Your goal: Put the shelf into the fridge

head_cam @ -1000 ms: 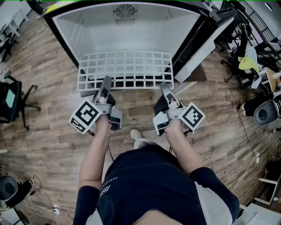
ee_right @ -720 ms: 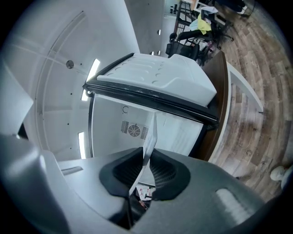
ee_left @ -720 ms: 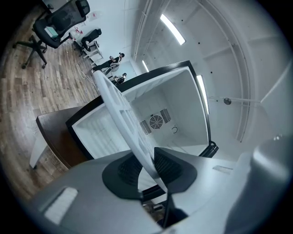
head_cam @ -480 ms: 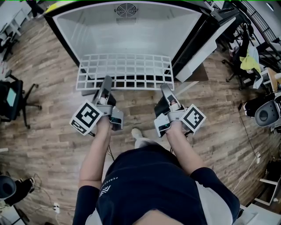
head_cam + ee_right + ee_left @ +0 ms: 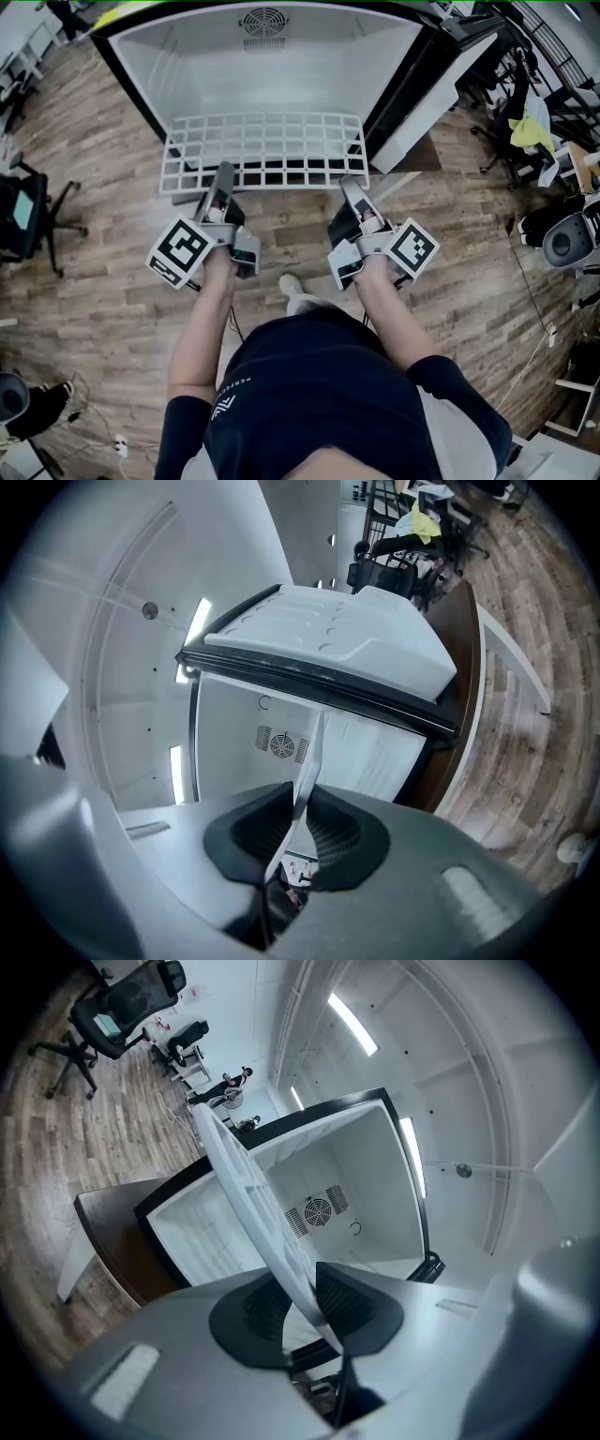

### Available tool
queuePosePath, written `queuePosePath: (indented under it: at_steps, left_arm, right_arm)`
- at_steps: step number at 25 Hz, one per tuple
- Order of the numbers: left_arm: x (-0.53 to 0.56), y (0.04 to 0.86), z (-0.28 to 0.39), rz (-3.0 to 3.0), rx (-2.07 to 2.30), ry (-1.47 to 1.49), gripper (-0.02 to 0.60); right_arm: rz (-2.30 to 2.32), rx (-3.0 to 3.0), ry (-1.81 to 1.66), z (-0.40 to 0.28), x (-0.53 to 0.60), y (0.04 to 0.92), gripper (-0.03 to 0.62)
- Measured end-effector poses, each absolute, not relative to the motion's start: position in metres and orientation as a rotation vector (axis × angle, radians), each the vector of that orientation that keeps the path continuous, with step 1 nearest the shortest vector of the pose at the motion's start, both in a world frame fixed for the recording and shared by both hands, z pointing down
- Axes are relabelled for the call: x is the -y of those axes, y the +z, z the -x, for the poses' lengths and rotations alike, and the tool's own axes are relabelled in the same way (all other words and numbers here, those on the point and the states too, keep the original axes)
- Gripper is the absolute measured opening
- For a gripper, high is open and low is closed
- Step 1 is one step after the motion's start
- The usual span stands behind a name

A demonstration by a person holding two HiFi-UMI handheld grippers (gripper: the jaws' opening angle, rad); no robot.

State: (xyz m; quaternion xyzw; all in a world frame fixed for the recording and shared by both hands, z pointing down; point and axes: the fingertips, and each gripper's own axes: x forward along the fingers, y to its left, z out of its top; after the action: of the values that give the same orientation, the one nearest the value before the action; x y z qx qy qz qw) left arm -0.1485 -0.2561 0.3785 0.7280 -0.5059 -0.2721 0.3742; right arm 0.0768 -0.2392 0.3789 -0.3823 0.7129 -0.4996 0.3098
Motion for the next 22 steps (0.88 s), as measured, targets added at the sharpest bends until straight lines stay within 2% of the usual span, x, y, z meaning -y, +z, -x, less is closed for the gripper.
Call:
queuePosePath:
  at_steps: [22]
  left_arm:
    - [0.275, 0.377, 0.145, -1.872, 1.26, -0.707, 0.098]
  right_arm:
    - [0.989, -1.902, -1.314, -0.08, 0.266, 0.376, 0.048]
